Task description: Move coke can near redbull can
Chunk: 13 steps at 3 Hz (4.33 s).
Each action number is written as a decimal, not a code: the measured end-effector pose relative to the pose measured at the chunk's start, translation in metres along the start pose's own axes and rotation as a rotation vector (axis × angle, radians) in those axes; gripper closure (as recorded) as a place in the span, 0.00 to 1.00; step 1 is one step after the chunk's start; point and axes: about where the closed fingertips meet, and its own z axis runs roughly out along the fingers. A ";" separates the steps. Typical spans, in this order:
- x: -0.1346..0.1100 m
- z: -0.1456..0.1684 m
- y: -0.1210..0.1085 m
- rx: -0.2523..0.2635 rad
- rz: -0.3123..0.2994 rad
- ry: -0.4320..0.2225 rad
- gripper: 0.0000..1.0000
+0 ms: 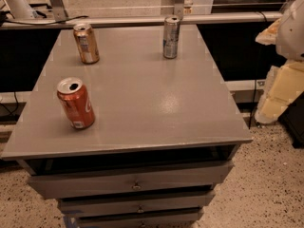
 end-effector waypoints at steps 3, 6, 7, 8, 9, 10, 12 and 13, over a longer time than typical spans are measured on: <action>-0.063 0.098 0.040 -0.114 0.167 -0.434 0.00; -0.150 0.128 0.065 -0.160 0.264 -0.708 0.00; -0.164 0.132 0.062 -0.138 0.250 -0.761 0.00; -0.228 0.146 0.049 -0.129 0.185 -0.915 0.00; -0.295 0.165 0.044 -0.158 0.137 -1.038 0.00; -0.363 0.193 0.054 -0.224 0.115 -1.157 0.00; -0.414 0.214 0.074 -0.292 0.123 -1.261 0.17; -0.415 0.213 0.072 -0.279 0.126 -1.272 0.40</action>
Offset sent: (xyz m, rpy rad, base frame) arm 0.0094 0.1027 -0.0990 0.6207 0.0271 0.0023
